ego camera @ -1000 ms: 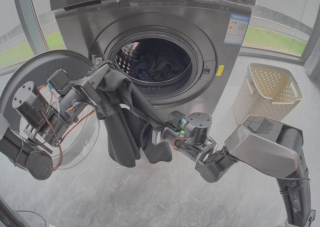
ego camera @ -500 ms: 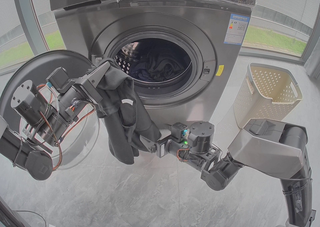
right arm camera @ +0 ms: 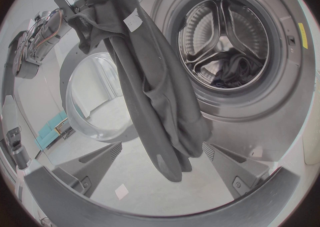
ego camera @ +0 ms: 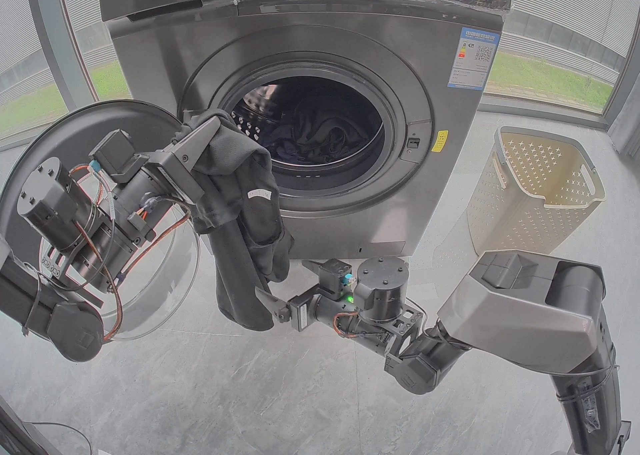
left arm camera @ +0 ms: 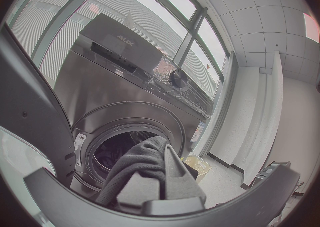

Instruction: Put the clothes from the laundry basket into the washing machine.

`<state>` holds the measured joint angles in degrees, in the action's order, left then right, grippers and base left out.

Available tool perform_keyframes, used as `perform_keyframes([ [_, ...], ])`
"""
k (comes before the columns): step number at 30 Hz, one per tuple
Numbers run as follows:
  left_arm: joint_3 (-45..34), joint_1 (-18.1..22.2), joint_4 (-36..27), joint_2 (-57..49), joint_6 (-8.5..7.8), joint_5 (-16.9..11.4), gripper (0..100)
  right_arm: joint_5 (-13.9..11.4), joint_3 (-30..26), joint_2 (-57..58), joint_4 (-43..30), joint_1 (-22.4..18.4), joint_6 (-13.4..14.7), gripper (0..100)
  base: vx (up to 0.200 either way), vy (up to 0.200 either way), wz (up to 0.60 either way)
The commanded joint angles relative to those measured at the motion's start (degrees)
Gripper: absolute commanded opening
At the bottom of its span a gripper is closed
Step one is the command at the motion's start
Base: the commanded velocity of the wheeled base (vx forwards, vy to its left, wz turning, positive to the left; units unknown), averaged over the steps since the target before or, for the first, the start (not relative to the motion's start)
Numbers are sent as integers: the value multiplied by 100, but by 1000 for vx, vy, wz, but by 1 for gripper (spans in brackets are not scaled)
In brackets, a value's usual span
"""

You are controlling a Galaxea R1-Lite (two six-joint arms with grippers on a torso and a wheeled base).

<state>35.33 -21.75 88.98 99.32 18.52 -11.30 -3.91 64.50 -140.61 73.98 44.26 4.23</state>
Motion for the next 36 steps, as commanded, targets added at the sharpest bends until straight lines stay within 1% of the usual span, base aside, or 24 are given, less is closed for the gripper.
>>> perform_keyframes([
  [1,-8,-5,32,-9,3,5,0,-13,854,-362,-33,3,-1,100,0,0,0],
  [6,-8,-5,32,-9,3,5,0,13,1109,-433,-77,-85,-1,100,0,0,0],
  [9,-8,-5,32,0,3,5,0,31,1267,-441,-77,-85,-1,100,0,0,0],
  [13,-17,-5,32,0,3,5,0,49,1645,-547,-104,-58,-1,100,0,0,0],
  [17,-17,-5,32,0,3,5,0,66,1777,-661,-95,-32,-1,100,0,0,0],
  [18,-17,-5,32,0,3,5,0,66,1777,-661,-95,-32,-1,0,0,0,0],
  [26,-8,21,32,35,12,-4,0,75,1671,-538,-16,-32,8,0,0,0,0],
  [30,-17,65,32,61,20,-4,0,92,1126,-28,-7,-102,8,0,0,0,0],
  [31,-8,74,32,61,29,-13,0,92,827,244,-7,-146,-1,0,0,0,0],
  [32,-8,74,32,61,38,-13,0,92,792,279,-7,-146,-1,0,0,0,0],
  [34,0,83,23,44,38,-30,0,84,282,719,-16,-260,-19,0,0,0,0],
  [36,-8,83,23,44,47,-39,0,57,-87,1062,-16,-357,-80,0,0,0,0],
])
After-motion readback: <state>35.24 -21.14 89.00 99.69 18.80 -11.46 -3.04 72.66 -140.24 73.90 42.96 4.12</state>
